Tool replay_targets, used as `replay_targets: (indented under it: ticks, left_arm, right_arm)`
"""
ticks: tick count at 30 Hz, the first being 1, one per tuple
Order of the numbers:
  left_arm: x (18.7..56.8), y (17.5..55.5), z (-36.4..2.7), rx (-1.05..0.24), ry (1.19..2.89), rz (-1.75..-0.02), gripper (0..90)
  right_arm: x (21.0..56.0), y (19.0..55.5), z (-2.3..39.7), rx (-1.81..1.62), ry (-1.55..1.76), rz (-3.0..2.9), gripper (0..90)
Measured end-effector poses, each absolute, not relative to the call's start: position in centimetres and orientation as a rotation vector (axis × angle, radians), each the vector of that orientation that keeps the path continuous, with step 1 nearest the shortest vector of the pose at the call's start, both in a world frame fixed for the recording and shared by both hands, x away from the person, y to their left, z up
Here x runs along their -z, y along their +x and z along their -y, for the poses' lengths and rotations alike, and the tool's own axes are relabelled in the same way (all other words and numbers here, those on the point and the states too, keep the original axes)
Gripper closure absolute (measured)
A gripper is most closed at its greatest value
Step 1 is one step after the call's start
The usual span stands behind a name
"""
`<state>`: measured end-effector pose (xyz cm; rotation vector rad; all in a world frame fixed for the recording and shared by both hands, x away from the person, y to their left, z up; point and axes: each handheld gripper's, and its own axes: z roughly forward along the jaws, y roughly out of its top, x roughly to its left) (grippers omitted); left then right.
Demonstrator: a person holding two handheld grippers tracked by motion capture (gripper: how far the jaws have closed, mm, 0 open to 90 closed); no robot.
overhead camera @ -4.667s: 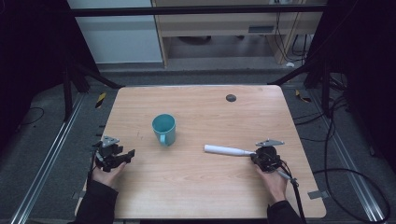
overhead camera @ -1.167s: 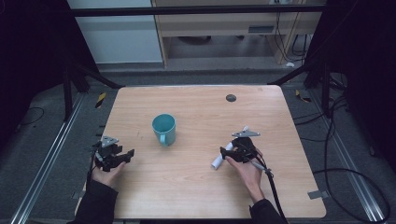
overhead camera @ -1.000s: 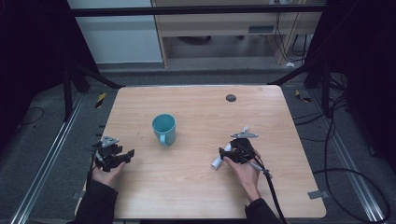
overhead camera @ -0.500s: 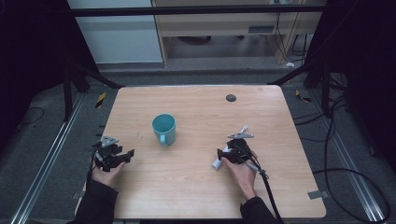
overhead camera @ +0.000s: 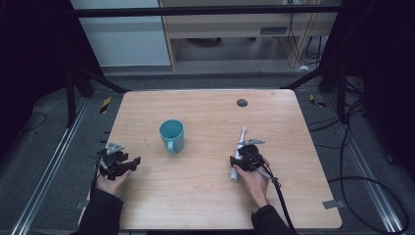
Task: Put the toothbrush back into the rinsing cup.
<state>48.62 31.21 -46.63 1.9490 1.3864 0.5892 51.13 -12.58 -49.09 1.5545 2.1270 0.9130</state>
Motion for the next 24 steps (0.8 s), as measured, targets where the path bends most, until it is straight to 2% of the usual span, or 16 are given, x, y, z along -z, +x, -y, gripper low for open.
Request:
replay_targets:
  ticks: [12,24]
  left_arm:
    - [46.61,48.61,-31.22,-0.588,1.949,-1.385,44.4]
    - [46.59,48.61,-31.24,-0.589,1.948,-1.385,44.7]
  right_arm:
    - [49.00,51.31,12.90,-0.913,1.580,-2.150,65.0]
    - [48.91,51.41,13.05,-0.904,1.575,-2.166,65.9]
